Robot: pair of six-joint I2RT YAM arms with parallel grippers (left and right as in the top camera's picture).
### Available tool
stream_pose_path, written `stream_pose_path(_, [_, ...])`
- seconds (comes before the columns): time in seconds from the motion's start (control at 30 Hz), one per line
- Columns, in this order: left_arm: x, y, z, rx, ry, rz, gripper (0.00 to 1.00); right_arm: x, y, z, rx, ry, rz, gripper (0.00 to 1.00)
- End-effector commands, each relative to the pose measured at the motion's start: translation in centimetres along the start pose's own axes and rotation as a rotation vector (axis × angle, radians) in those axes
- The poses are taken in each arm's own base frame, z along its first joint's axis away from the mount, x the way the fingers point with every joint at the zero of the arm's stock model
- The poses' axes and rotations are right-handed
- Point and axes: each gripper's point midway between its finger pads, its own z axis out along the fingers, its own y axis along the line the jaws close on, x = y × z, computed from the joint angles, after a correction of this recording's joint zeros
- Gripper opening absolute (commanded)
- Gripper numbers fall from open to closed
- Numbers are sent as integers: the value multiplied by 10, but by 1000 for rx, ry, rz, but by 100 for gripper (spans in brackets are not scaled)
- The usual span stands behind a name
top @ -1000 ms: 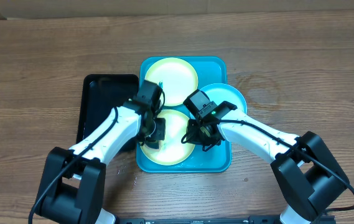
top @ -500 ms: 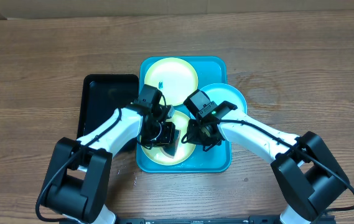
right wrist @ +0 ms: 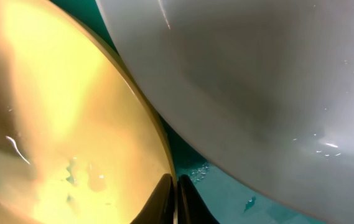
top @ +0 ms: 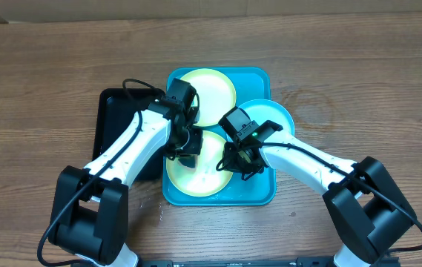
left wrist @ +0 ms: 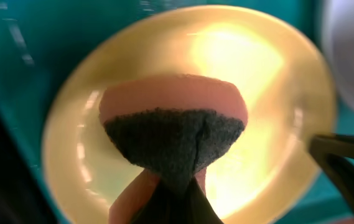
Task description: Clean dirty plates on tray and stack at the side
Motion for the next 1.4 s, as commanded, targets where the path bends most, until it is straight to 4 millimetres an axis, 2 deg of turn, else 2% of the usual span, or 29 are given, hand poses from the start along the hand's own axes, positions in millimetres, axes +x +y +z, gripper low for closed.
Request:
stream_pose_path(0.0, [9, 18, 13, -96, 8, -31, 4, 2, -1, 3, 3, 5, -2, 5])
stream_pose_path(0.17, [24, 22, 37, -71, 20, -70, 4, 2, -1, 3, 3, 5, -2, 6])
stream_pose_path(0.3, [37, 8, 46, 28, 61, -72, 4, 2, -1, 3, 3, 5, -2, 25])
stream_pose_path(0.4, [37, 6, 46, 39, 63, -65, 4, 2, -1, 3, 4, 6, -2, 60])
stream_pose_path(0.43, [37, 6, 46, 39, 62, -65, 4, 2, -1, 3, 4, 6, -2, 74])
stream_pose_path(0.47, [36, 6, 46, 39, 61, -64, 4, 2, -1, 3, 3, 6, -2, 92])
stream_pose_path(0.5, [36, 6, 46, 39, 61, -64, 4, 2, -1, 3, 4, 6, -2, 100])
stream_pose_path(1.37, [39, 7, 46, 32, 69, -52, 4, 2, -1, 3, 3, 6, -2, 99])
